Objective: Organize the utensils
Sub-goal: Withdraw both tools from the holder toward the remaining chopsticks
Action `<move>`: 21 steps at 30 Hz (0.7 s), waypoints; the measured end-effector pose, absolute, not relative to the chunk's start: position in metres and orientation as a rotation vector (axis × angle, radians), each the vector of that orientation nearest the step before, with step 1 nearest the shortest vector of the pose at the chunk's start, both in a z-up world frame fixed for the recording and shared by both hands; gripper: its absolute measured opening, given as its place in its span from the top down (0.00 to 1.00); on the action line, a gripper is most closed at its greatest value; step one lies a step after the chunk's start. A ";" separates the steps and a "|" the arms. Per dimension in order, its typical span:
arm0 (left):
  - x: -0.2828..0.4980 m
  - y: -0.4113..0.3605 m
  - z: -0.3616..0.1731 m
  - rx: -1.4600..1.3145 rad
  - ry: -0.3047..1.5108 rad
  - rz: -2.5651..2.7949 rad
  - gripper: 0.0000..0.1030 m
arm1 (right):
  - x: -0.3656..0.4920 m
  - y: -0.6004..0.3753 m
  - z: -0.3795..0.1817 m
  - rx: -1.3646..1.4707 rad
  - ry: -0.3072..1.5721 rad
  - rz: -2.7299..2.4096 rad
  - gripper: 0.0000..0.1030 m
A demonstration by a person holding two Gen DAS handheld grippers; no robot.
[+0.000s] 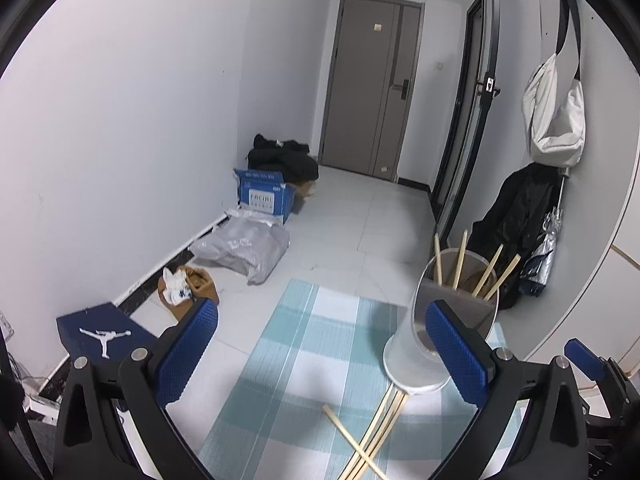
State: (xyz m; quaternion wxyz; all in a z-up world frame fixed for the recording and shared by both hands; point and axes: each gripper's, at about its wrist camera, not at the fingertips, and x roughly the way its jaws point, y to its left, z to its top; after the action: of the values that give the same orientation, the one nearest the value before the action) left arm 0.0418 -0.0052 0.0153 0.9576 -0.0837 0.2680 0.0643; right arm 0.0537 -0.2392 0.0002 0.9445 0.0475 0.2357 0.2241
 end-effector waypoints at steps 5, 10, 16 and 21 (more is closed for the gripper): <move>0.045 -0.002 -0.002 -0.163 0.588 0.133 0.01 | 0.055 -0.232 -0.015 0.088 0.526 0.464 0.19; 0.052 0.008 -0.018 -0.200 0.640 0.145 0.01 | 0.063 -0.224 -0.031 0.076 0.580 0.477 0.19; 0.060 0.028 -0.032 -0.288 0.708 0.109 0.01 | 0.071 -0.207 -0.058 0.041 0.675 0.502 0.19; 0.067 0.047 -0.035 -0.363 0.730 0.107 0.01 | 0.078 -0.181 -0.080 -0.010 0.764 0.556 0.20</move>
State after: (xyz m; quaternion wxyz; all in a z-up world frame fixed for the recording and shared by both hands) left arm 0.0667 0.0475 -0.0351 0.9167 -0.1763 0.3547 0.0519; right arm 0.0777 -0.1812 -0.0797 0.8905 -0.0046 0.3679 0.2678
